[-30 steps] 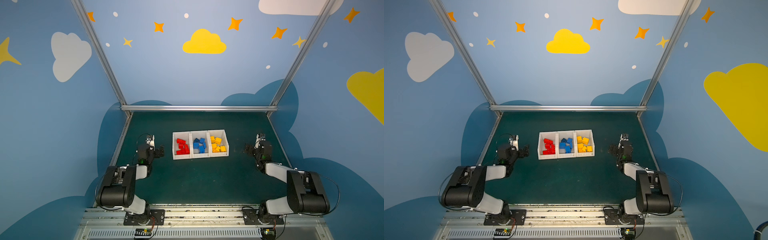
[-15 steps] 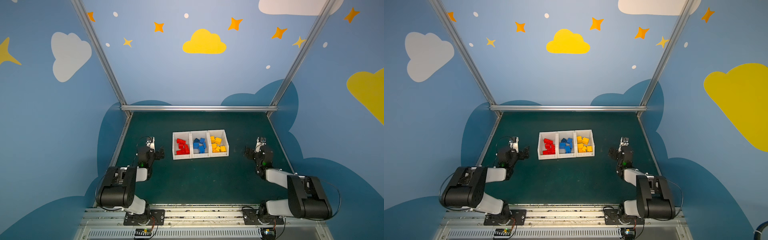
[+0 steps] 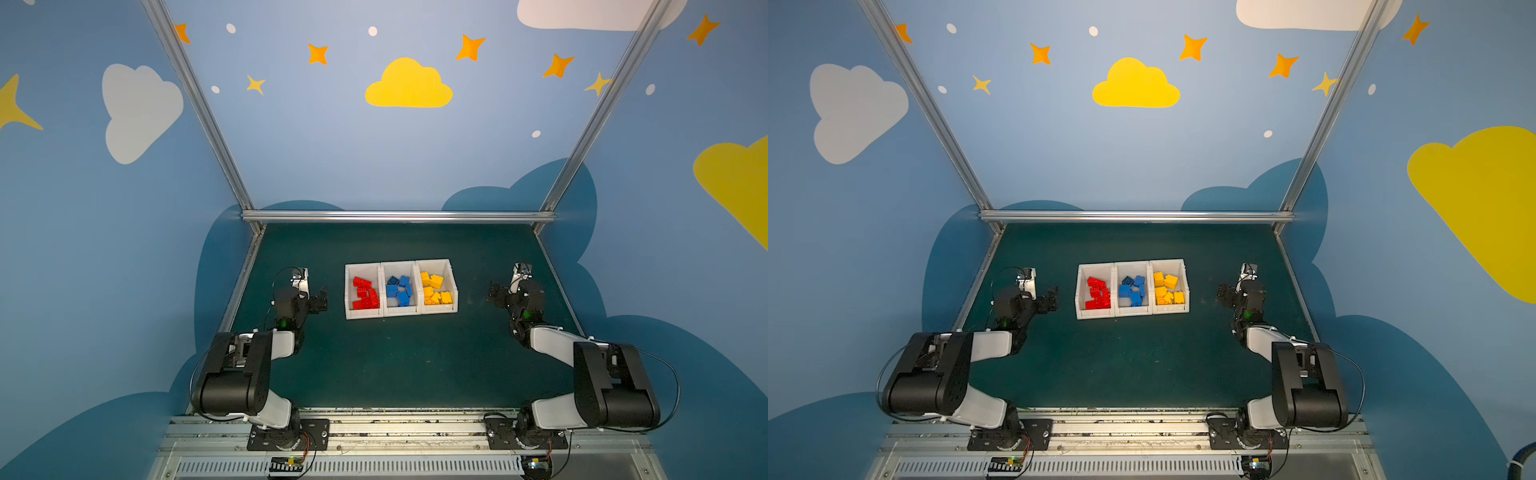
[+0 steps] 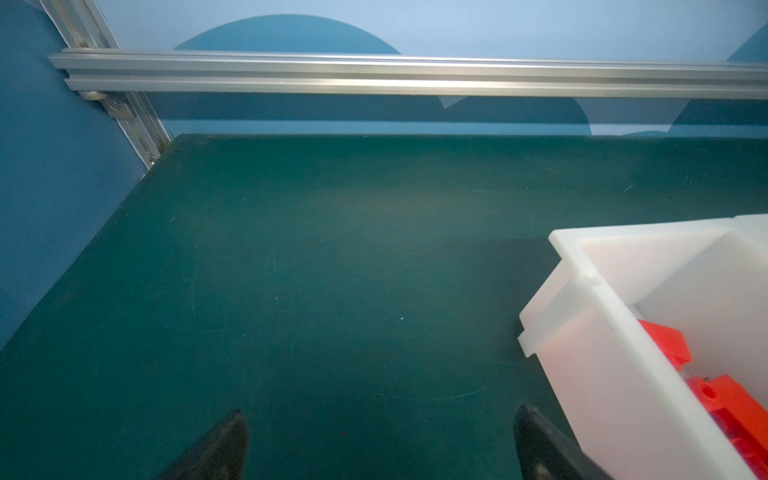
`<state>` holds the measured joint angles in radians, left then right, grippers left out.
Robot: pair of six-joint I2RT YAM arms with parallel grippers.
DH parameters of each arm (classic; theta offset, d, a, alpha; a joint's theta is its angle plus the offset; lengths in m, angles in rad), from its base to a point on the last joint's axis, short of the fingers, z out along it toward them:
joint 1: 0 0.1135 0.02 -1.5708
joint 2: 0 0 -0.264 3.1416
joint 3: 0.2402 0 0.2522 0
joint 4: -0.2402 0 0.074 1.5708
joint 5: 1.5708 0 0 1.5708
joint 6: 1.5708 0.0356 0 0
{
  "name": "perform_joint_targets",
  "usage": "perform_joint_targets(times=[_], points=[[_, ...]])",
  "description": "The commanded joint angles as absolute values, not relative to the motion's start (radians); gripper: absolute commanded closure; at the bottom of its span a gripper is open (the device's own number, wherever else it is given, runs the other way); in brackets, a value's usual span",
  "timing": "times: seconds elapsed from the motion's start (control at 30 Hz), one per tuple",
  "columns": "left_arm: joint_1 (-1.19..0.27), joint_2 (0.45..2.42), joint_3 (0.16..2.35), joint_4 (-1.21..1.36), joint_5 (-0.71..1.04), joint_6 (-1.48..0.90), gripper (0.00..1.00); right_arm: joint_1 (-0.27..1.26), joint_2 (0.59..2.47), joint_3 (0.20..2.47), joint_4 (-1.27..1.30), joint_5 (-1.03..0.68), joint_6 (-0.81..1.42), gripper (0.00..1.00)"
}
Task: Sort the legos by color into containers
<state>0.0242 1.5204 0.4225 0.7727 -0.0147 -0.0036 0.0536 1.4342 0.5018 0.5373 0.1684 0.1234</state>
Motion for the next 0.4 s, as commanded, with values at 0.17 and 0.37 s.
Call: perform_joint_targets(times=[0.17,0.37], points=[[0.027,1.526,0.422,0.749,-0.004,-0.002,0.0,0.037,1.452,0.522,0.451,0.149,0.131,0.01],[0.028,1.526,0.423,0.75,-0.005,-0.001,0.01,0.043,1.443,0.509,0.465,0.159,0.128,0.01]])
